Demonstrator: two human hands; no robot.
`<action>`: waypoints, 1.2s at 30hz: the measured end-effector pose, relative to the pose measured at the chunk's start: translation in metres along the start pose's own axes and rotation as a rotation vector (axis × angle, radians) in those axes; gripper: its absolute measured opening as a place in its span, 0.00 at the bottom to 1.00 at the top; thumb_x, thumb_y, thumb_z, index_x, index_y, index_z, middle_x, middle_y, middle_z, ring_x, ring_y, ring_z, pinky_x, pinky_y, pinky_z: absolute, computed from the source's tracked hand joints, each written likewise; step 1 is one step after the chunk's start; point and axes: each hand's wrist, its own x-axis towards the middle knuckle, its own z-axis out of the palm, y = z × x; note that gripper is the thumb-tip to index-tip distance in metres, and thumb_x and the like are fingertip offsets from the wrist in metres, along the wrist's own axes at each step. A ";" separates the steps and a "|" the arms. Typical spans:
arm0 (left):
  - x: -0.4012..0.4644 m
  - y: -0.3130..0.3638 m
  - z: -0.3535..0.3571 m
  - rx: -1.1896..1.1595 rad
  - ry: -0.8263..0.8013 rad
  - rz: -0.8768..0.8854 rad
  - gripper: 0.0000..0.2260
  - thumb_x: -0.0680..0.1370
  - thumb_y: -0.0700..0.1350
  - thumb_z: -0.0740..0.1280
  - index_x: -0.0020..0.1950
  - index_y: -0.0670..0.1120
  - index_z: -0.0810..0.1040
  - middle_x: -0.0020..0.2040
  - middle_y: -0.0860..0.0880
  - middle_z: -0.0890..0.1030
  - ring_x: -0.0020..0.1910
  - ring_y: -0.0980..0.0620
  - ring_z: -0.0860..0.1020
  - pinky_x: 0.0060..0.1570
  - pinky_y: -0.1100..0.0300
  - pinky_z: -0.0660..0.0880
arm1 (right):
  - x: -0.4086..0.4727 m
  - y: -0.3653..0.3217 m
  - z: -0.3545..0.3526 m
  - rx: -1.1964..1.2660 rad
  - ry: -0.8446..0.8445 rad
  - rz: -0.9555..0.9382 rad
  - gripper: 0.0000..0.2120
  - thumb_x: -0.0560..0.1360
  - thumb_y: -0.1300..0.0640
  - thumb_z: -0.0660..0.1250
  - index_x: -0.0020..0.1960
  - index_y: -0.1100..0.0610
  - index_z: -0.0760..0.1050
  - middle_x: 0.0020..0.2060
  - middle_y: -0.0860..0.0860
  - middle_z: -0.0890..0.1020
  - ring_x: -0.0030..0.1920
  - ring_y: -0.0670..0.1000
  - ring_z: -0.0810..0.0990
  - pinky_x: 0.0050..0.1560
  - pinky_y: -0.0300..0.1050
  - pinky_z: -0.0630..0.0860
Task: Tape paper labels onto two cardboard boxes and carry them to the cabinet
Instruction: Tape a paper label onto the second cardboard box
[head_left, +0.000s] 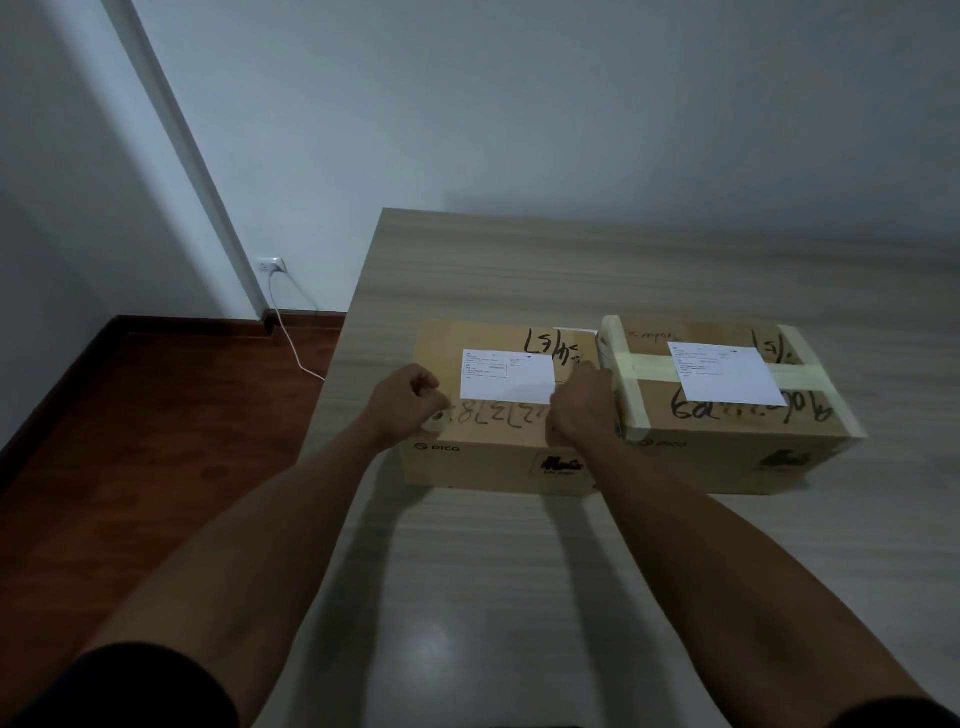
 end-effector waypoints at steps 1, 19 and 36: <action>-0.004 -0.002 0.000 0.021 -0.014 0.016 0.13 0.73 0.43 0.77 0.54 0.43 0.80 0.48 0.46 0.81 0.42 0.57 0.79 0.38 0.63 0.76 | 0.000 0.006 -0.001 -0.034 0.012 -0.003 0.10 0.79 0.58 0.68 0.59 0.60 0.76 0.56 0.59 0.78 0.58 0.60 0.79 0.52 0.52 0.77; -0.038 0.023 0.026 0.179 0.004 0.137 0.27 0.69 0.43 0.81 0.66 0.43 0.79 0.57 0.44 0.78 0.48 0.51 0.78 0.34 0.70 0.74 | -0.050 0.025 -0.016 0.371 0.008 0.114 0.14 0.75 0.55 0.73 0.55 0.64 0.80 0.49 0.59 0.85 0.47 0.59 0.86 0.47 0.56 0.85; -0.139 0.078 0.183 0.194 -0.035 0.107 0.23 0.68 0.41 0.81 0.61 0.42 0.81 0.55 0.46 0.83 0.52 0.48 0.81 0.53 0.52 0.79 | -0.120 0.179 -0.031 0.192 -0.171 0.001 0.10 0.68 0.51 0.68 0.46 0.55 0.76 0.49 0.55 0.82 0.49 0.60 0.82 0.43 0.46 0.73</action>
